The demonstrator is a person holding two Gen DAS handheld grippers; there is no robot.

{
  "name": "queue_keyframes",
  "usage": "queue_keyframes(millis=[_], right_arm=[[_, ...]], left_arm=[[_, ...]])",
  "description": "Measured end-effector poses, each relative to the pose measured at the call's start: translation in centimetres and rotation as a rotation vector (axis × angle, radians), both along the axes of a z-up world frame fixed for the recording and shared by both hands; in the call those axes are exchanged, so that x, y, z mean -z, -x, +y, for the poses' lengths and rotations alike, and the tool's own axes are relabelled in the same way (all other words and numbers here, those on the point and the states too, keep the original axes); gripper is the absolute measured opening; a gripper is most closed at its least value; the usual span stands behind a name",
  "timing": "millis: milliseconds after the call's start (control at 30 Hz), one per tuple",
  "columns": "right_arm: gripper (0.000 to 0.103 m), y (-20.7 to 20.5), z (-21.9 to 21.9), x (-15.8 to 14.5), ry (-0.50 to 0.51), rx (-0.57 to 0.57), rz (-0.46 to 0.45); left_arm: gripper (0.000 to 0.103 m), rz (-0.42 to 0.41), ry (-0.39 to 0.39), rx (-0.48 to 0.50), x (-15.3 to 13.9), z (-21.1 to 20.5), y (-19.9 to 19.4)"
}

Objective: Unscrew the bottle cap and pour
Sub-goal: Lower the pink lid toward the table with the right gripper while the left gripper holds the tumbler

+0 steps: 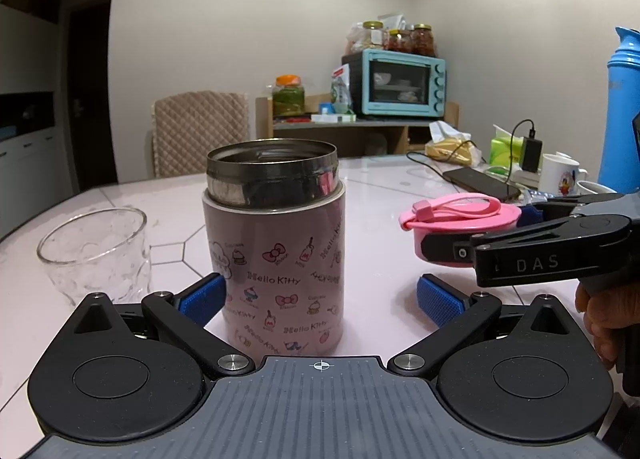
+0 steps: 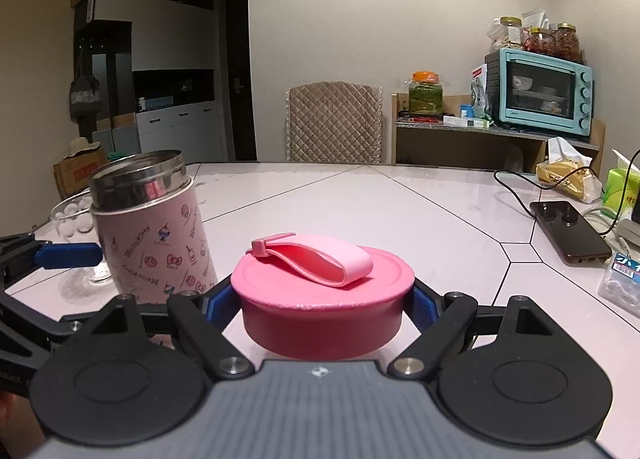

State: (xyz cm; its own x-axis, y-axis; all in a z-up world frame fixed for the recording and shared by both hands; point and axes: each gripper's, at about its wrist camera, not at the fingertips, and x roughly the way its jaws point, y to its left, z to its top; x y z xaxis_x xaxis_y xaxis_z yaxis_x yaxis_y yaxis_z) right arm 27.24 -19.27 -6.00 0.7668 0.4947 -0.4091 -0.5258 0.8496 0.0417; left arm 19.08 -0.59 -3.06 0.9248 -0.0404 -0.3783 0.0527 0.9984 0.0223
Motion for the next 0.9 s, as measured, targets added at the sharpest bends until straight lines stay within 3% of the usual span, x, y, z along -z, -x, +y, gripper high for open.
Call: queue_keyframes(millis=[900], right_arm=[[0.085,-0.5,-0.6,1.2,0.025,-0.082,0.07]], left_arm=[[0.103,0.008,0.004,0.012,0.4,0.1,0.9]])
